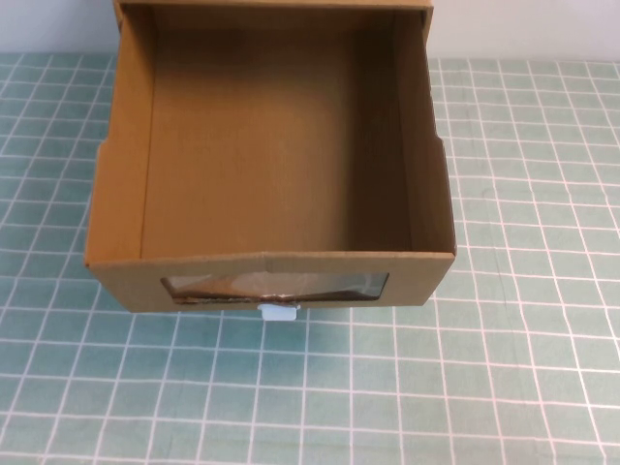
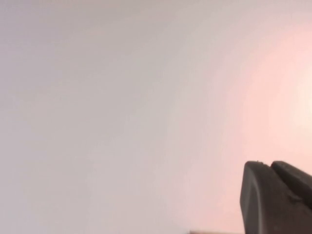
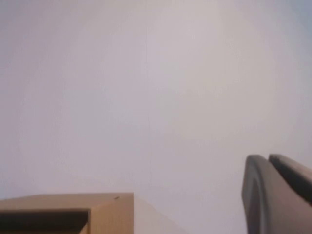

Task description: Close the shoe box

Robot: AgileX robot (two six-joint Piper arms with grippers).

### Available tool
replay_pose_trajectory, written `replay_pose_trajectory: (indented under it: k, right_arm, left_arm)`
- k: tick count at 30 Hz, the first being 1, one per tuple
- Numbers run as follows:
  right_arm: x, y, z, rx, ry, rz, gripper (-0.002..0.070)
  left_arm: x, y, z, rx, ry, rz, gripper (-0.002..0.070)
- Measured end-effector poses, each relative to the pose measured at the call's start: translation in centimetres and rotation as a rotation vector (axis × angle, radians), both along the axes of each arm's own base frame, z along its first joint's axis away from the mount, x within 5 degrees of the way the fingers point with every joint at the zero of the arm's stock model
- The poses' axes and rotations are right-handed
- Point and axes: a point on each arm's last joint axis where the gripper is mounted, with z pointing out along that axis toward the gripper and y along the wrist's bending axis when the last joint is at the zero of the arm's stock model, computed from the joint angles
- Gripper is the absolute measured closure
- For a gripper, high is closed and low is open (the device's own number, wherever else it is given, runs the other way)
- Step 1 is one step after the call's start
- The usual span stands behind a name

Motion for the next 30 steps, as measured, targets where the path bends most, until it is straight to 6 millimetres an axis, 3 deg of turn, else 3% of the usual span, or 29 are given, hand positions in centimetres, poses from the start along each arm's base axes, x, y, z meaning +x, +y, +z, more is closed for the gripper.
replay_pose_trajectory:
  k: [9, 14, 17, 24, 27, 30]
  right_arm:
    - [-0.9, -0.1, 1.1, 0.020, -0.153, 0.004, 0.0690]
    - [-2.0, -0.5, 2.7, 0.100, -0.301, 0.020, 0.0690]
    - [-3.2, -0.8, 5.5, 0.172, -0.375, 0.063, 0.0690]
    - [-8.0, -1.5, 15.2, 0.224, -0.427, 0.124, 0.0690]
    - [-8.4, -1.4, 19.0, 0.219, -0.366, 0.130, 0.0690]
    - [-7.2, -1.2, 22.3, 0.203, -0.233, 0.127, 0.0690]
  left_arm:
    - [-0.6, 0.3, 0.7, -0.030, -0.101, 0.010, 0.0680]
    - [-1.3, 0.4, 1.4, -0.139, -0.187, -0.070, 0.0680]
    - [-2.0, 0.6, 3.3, -0.174, -0.250, -0.101, 0.0680]
    - [-5.8, 1.1, 11.6, -0.175, -0.334, -0.133, 0.0680]
    - [-6.7, 1.1, 15.1, -0.152, -0.309, -0.130, 0.0680]
    - [-6.4, 0.9, 18.6, -0.128, -0.222, -0.138, 0.0680]
